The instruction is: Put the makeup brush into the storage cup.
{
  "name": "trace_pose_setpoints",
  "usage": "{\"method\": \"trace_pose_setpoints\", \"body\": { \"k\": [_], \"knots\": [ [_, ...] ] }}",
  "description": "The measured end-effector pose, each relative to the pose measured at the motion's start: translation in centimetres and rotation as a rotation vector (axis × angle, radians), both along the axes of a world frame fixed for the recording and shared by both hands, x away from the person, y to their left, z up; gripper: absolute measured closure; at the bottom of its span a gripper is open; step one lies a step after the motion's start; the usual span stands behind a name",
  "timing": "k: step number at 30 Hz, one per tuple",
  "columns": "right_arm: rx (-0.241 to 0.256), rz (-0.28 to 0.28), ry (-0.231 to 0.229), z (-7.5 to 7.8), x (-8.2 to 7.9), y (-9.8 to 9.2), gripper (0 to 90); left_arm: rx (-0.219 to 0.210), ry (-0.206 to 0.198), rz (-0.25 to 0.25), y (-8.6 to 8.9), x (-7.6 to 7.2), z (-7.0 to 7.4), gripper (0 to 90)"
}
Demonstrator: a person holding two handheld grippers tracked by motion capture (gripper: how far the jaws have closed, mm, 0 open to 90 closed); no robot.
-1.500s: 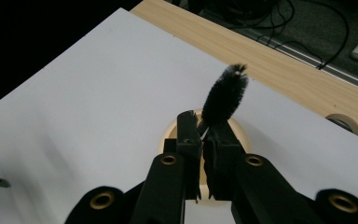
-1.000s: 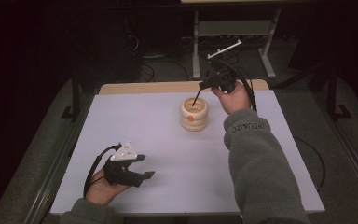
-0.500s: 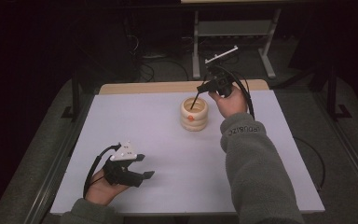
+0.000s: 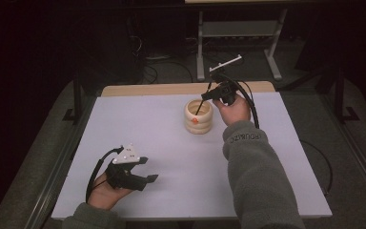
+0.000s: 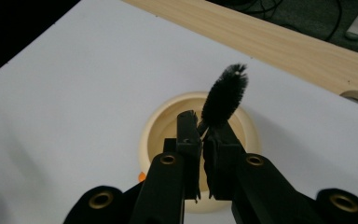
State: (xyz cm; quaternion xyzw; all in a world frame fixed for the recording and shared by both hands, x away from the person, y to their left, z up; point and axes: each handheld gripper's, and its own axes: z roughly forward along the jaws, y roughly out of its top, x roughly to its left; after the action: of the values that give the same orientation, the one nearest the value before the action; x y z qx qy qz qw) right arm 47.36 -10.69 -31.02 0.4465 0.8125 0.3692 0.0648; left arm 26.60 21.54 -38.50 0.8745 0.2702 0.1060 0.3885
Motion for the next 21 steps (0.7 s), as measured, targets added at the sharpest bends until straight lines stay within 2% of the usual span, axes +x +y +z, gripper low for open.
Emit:
{"method": "trace_pose_setpoints", "body": {
  "k": [1,3,4,13,19,21],
  "knots": [
    [-0.005,-0.007,0.008,-0.4,0.0,0.1,84.1,-0.001,-0.002,-0.001,0.0,0.0,0.0,29.4],
    [-0.006,-0.006,-0.012,-0.8,-0.1,0.2,84.1,0.001,-0.005,-0.005,0.0,0.0,0.0,29.4],
    [0.005,-0.01,0.002,-0.9,-0.1,0.2,84.1,0.001,-0.002,-0.004,0.0,0.0,0.0,29.4],
    [0.014,-0.009,0.012,-2.2,-0.2,0.5,83.8,0.003,0.007,-0.001,0.0,0.1,-0.2,29.1],
    [0.029,-0.003,0.017,-2.4,-0.2,0.2,83.3,0.001,0.004,0.0,0.0,0.1,-0.1,28.9],
    [0.026,-0.004,0.017,-2.4,-0.3,0.1,78.8,0.001,0.003,0.002,0.0,0.1,-0.1,28.9]
  ]
}}
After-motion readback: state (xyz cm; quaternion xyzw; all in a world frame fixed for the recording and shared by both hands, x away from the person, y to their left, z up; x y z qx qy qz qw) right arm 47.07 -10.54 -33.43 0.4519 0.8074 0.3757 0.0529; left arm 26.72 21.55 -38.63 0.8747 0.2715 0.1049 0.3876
